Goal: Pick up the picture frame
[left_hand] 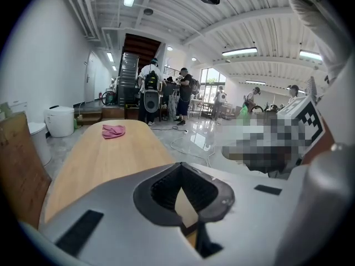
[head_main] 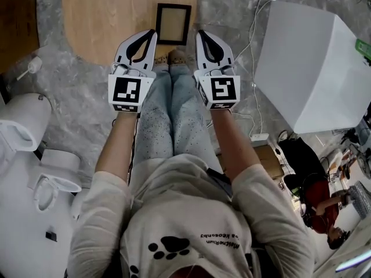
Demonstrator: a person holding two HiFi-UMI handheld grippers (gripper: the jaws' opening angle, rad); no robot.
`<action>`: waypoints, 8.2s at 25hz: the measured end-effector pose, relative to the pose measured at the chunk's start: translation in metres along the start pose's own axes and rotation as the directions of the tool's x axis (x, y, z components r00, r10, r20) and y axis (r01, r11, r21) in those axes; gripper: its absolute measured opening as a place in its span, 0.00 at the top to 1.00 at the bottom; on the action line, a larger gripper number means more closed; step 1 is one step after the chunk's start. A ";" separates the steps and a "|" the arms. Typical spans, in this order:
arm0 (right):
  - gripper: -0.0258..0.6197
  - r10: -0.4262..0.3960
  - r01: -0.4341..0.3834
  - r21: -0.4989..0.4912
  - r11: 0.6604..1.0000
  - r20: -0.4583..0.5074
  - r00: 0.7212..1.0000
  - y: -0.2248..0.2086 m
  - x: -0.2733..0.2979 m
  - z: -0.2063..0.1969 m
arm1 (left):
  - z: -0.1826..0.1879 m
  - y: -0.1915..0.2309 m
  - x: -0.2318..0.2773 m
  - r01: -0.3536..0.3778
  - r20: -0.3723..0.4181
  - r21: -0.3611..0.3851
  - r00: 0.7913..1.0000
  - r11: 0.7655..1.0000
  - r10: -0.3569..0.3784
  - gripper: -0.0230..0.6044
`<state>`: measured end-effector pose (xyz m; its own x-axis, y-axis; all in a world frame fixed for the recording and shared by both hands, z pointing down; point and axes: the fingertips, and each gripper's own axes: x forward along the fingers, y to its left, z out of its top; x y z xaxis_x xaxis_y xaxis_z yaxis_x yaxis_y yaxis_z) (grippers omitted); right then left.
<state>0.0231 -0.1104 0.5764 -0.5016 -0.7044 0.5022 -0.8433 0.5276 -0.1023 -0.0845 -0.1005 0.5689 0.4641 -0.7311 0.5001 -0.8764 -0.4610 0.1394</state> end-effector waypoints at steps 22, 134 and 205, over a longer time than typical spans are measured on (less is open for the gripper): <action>0.95 0.019 -0.013 0.056 0.998 -0.121 0.993 0.002 0.022 -0.064 | -0.077 0.008 0.038 0.025 -0.162 -0.019 0.986 1.000 -0.028 0.95; 0.90 0.334 -0.155 0.689 0.708 -0.134 0.933 0.019 0.021 -0.071 | -0.091 -0.026 0.057 0.023 -0.404 -0.207 0.908 0.978 -0.107 0.84; 0.90 -0.042 0.032 0.030 0.999 0.448 0.893 0.032 -0.240 0.288 | 0.292 -0.113 -0.166 -0.054 0.338 0.087 0.941 0.995 0.021 0.95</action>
<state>0.0611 -0.0619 0.2052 -0.4988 -0.8640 0.0681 -0.8644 0.4902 -0.1121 -0.0246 -0.0736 0.2201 0.4615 -0.8677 0.1849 -0.8856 -0.4630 0.0373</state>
